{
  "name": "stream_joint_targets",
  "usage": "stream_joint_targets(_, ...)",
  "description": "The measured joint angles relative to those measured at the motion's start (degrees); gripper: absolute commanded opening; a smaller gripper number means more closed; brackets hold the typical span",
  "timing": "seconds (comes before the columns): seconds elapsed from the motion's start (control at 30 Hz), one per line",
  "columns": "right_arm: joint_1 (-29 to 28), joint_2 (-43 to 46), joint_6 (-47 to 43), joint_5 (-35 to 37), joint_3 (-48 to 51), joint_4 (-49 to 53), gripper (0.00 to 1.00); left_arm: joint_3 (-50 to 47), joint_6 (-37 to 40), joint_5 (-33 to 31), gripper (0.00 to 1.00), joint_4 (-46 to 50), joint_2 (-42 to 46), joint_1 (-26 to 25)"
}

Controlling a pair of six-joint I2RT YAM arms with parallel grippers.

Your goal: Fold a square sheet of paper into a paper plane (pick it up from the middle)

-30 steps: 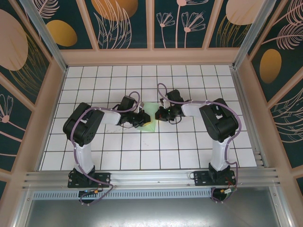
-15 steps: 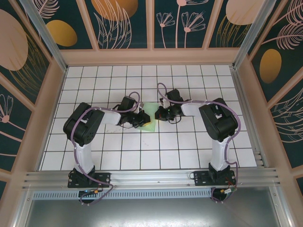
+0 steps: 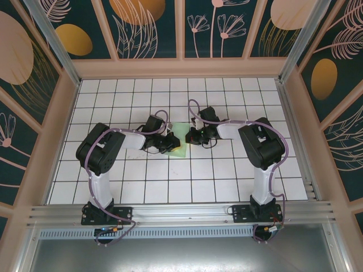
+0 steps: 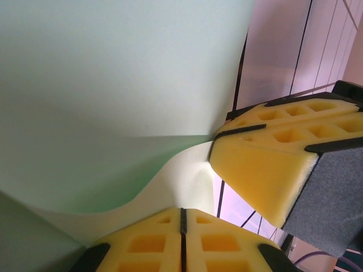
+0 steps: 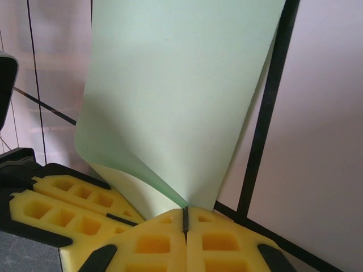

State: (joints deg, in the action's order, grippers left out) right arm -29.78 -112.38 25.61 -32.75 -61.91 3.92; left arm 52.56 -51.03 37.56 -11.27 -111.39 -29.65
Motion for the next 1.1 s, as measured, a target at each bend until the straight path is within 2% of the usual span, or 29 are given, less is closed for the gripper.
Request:
stream_joint_targets(0.1,-0.28,0.57,0.42,1.33,0.0,0.33,0.2,0.39,0.0,-0.85,0.09,1.01,0.04,-0.15)
stream_joint_targets(0.23,-0.26,2.97,1.29,4.85,0.04,1.11,0.22,0.42,-0.11,-2.05,0.08,1.44,0.31,-0.46)
stream_joint_targets(0.53,-1.9,6.45,3.37,7.65,0.7,0.9,0.05,0.42,-0.92,-2.99,0.08,1.66,0.48,-0.7)
stream_joint_targets(0.7,-3.72,4.96,3.45,7.39,0.66,0.83,0.03,0.52,-1.16,-3.17,0.08,1.86,0.5,-0.74)
stream_joint_targets(1.1,-3.58,1.18,1.4,7.67,-0.85,2.36,0.0,2.12,-0.61,-3.67,0.1,4.44,0.55,-0.74)
